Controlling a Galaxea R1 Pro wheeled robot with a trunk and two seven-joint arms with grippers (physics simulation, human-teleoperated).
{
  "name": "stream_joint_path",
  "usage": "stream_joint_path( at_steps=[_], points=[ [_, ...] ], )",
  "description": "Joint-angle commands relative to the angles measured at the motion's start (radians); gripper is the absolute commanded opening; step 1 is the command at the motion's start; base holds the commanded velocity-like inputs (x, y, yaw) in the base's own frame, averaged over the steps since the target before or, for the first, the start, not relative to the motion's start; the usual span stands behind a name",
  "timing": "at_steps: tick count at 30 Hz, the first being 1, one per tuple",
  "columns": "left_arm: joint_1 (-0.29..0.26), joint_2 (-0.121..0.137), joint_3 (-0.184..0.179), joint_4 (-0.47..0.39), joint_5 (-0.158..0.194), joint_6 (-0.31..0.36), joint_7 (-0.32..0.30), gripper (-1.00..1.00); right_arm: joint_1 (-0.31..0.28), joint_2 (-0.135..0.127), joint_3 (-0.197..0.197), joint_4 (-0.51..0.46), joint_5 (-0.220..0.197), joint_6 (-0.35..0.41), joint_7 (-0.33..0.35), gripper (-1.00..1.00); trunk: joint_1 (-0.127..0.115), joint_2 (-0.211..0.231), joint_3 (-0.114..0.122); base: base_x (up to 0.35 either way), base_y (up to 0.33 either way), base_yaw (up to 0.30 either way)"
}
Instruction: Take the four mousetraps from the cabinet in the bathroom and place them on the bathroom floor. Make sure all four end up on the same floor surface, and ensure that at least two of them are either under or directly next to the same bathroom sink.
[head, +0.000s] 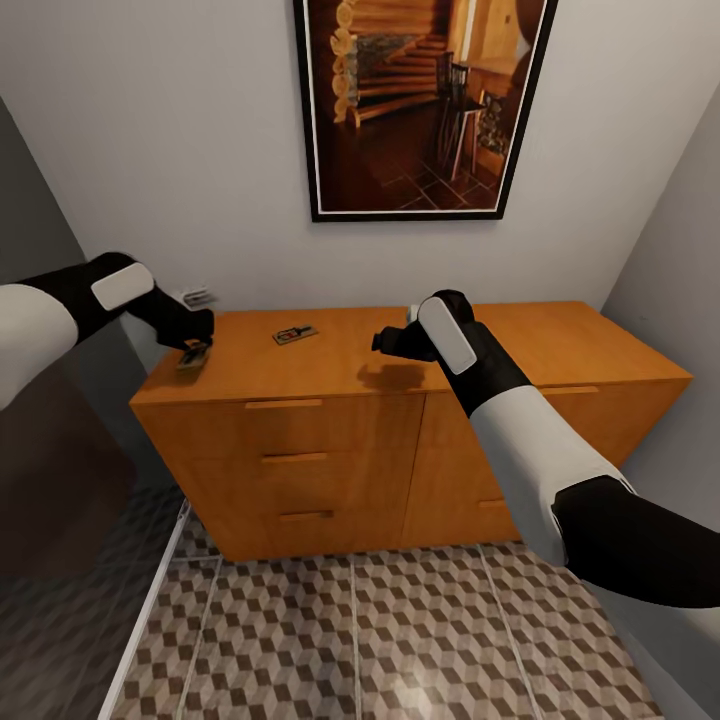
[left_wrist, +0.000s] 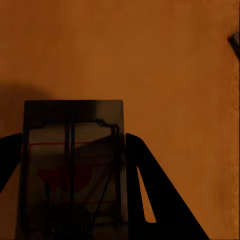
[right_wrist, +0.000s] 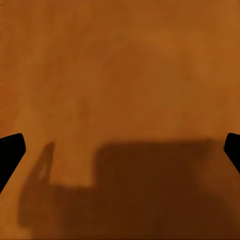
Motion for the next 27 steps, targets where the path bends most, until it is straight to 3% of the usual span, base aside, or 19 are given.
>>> stream_joint_path(
  at_steps=[1,9,14,21,27],
  points=[
    [-0.010,-0.001,-0.006,-0.002,0.002,0.005,-0.002,-1.00,-0.001,0.000,0.002,-0.001,-0.010,0.000,-0.009,1.00,0.000,0.000,-0.001,0.000,0.000,0.000],
    [-0.087,-0.019,0.005,0.000,0.003,0.089,-0.002,-1.00,-0.001,0.000,0.002,-0.001,-0.010,0.000,-0.007,1.00,0.000,0.000,-0.001,0.000,0.000,0.000],
    [-0.109,-0.043,0.007,0.000,0.002,0.101,-0.002,-1.00,-0.002,0.000,0.002,-0.001,-0.010,0.001,-0.007,1.00,0.000,0.000,-0.001,0.000,0.000,0.000],
    [-0.124,-0.052,0.009,-0.003,0.002,0.104,-0.002,-1.00,-0.001,0.000,0.002,-0.001,-0.010,0.001,-0.007,1.00,0.000,0.000,-0.001,0.000,0.000,0.000],
    [-0.138,-0.083,0.010,-0.005,0.002,0.112,-0.003,-1.00,-0.001,0.000,0.002,0.016,-0.009,0.001,-0.008,1.00,0.000,0.000,-0.001,0.000,0.000,0.000]
  ],
)
